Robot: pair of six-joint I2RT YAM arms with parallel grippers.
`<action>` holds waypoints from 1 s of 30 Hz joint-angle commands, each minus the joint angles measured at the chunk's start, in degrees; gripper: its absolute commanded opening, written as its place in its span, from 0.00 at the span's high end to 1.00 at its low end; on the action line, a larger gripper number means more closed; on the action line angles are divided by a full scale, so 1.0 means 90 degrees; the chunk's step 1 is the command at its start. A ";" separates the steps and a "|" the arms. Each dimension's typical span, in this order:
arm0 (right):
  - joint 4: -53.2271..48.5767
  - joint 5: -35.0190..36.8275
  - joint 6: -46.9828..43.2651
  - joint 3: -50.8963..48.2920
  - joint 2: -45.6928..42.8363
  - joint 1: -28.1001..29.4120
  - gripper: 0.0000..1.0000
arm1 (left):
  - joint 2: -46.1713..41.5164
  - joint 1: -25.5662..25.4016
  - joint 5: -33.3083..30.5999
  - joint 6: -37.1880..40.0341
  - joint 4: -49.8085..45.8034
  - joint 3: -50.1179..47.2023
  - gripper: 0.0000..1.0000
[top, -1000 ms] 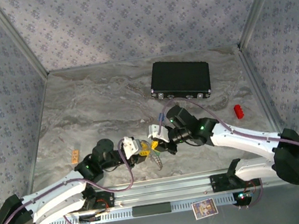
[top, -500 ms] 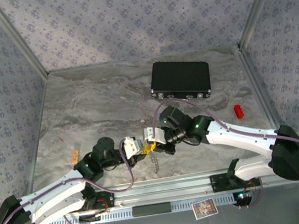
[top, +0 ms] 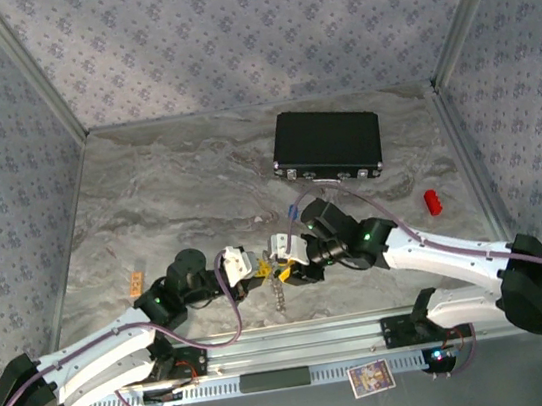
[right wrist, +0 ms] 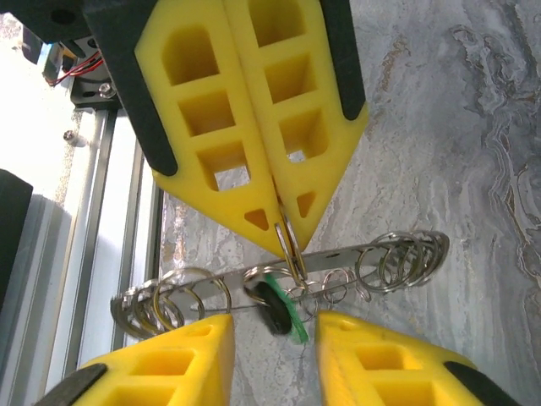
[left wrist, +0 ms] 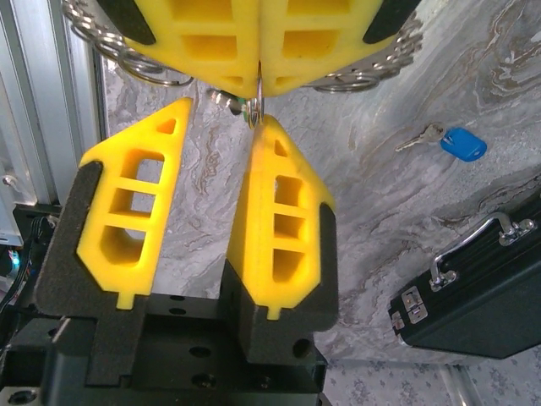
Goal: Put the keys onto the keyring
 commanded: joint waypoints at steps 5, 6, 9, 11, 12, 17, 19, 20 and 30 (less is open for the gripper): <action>0.0233 0.0453 0.0103 -0.0038 -0.0219 0.0096 0.74 | 0.0000 -0.0005 -0.0025 -0.0176 0.0450 -0.0062 1.00; 0.0244 0.0519 0.0096 -0.0048 -0.0263 0.0127 0.70 | 0.0006 -0.0005 -0.0032 -0.0178 0.0458 -0.0060 1.00; 0.0286 0.0648 0.0066 -0.0119 -0.0355 0.0155 0.66 | 0.0031 -0.0009 -0.0018 -0.0189 0.0509 -0.0062 1.00; 0.0338 0.0630 0.0080 -0.0172 -0.0375 0.0148 0.66 | 0.0059 -0.0011 -0.0004 -0.0186 0.0562 -0.0065 1.00; 0.0377 0.0584 0.0092 -0.0207 -0.0369 0.0148 0.66 | 0.0081 -0.0007 0.0006 -0.0179 0.0582 -0.0062 1.00; 0.0946 0.0161 0.0418 -0.0345 -0.0403 0.0078 0.69 | 0.0131 -0.0005 0.0146 -0.0175 0.0651 -0.0072 1.00; 0.1124 0.0063 0.0497 -0.0400 -0.0389 0.0049 0.72 | 0.0134 -0.0005 0.0168 -0.0177 0.0670 -0.0082 1.00; 0.1164 0.0047 0.0520 -0.0406 -0.0375 0.0050 0.73 | 0.0134 -0.0006 0.0178 -0.0162 0.0670 -0.0082 1.00; 0.1184 -0.0539 0.0513 -0.0535 -0.0359 -0.0162 0.78 | 0.0154 -0.0005 0.0373 -0.0080 0.0729 -0.0082 1.00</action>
